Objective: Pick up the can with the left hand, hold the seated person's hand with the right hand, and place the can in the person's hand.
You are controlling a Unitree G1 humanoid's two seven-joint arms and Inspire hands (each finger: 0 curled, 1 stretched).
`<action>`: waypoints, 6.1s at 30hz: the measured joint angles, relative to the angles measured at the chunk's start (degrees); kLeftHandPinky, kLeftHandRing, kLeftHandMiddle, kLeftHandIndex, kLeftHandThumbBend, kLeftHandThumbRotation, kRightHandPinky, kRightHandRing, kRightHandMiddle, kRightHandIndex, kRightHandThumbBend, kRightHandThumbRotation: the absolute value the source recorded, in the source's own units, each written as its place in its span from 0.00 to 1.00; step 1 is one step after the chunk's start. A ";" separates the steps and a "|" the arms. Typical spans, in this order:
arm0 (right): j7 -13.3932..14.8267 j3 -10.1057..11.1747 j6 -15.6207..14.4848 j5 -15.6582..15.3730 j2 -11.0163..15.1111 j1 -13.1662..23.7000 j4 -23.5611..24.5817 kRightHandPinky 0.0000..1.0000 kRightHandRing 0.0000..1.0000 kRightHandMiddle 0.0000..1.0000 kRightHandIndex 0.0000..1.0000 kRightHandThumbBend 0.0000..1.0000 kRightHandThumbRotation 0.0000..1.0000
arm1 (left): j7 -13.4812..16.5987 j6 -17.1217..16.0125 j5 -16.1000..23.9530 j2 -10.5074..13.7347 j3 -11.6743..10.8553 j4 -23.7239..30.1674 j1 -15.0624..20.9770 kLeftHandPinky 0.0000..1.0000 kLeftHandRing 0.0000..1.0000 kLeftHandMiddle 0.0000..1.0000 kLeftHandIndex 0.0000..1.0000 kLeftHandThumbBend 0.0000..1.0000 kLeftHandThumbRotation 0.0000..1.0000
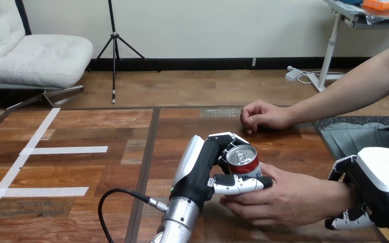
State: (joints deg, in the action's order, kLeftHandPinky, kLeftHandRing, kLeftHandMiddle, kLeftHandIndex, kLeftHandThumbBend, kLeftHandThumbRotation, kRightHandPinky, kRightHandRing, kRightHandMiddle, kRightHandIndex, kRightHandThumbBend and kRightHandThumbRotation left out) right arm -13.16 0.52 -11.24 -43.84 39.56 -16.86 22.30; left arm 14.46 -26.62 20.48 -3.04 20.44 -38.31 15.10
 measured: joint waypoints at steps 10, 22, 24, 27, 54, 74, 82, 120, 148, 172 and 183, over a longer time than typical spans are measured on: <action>-0.01 0.00 0.05 0.07 -0.03 -0.01 0.00 0.33 0.41 0.46 0.51 0.81 0.00 | -0.33 0.00 -0.71 0.00 1.08 0.00 -0.05 0.37 0.42 0.47 0.49 0.56 0.00; -0.02 0.00 0.05 0.16 -0.03 -0.07 -0.01 0.35 0.43 0.49 0.51 0.81 0.00 | -0.38 -0.27 -0.84 0.06 1.83 0.01 -0.46 0.37 0.42 0.46 0.48 0.56 0.00; -0.02 0.00 0.06 0.17 -0.03 -0.11 -0.02 0.35 0.43 0.49 0.51 0.81 0.00 | -0.41 -0.27 -0.87 0.10 1.95 0.02 -0.61 0.37 0.42 0.47 0.48 0.56 0.00; -0.02 0.00 0.10 0.19 -0.03 -0.18 -0.05 0.35 0.43 0.48 0.51 0.81 0.00 | -0.57 -0.27 -0.93 0.18 2.13 0.18 -0.92 0.37 0.42 0.47 0.48 0.55 0.00; 0.46 0.27 0.99 0.34 -0.03 -0.75 -0.32 0.33 0.41 0.46 0.51 0.81 0.00 | -3.45 0.26 -1.67 0.44 3.93 5.66 -3.87 0.33 0.39 0.45 0.48 0.56 0.00; 0.47 0.46 1.01 0.30 -0.03 -0.75 -0.29 0.35 0.44 0.49 0.51 0.78 0.00 | -5.54 1.48 -2.07 0.81 4.11 9.40 -5.34 0.32 0.39 0.45 0.48 0.55 0.00; 0.48 0.54 1.21 0.39 -0.03 -0.85 -0.30 0.36 0.44 0.50 0.51 0.77 0.00 | -5.84 1.95 -2.18 1.05 4.45 10.83 -6.79 0.32 0.39 0.45 0.48 0.55 0.00; 0.63 1.22 2.15 0.92 -0.03 -0.96 -2.48 0.37 0.45 0.50 0.52 0.78 0.00 | -8.34 7.77 -1.96 1.20 5.53 14.39 -8.12 0.90 0.95 0.98 0.97 0.77 0.15; 0.63 1.56 2.78 0.35 -0.03 -0.84 -2.96 0.35 0.44 0.50 0.55 0.84 0.00 | -9.31 8.86 0.89 1.49 6.80 15.15 -8.01 1.00 1.00 1.00 1.00 0.84 0.35; -3.49 1.56 0.52 -2.14 -0.03 -0.81 -2.45 0.70 0.81 0.83 0.82 0.95 0.00 | -9.27 8.85 2.53 1.64 7.88 15.13 -7.69 1.00 1.00 1.00 1.00 0.88 0.39; -3.95 1.56 0.52 -2.29 -0.03 -0.81 -2.42 0.80 0.88 0.89 0.85 0.95 0.00 | -9.27 8.85 2.70 1.66 7.94 15.12 -7.68 1.00 1.00 1.00 1.00 0.87 0.39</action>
State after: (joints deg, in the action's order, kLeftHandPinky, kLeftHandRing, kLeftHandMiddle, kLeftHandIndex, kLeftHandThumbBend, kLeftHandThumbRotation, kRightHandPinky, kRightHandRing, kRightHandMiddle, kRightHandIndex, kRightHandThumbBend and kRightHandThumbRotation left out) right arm -17.11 2.08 -10.72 -46.13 39.53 -17.67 19.89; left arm 5.19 -17.77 23.18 -1.39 28.38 -23.19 7.43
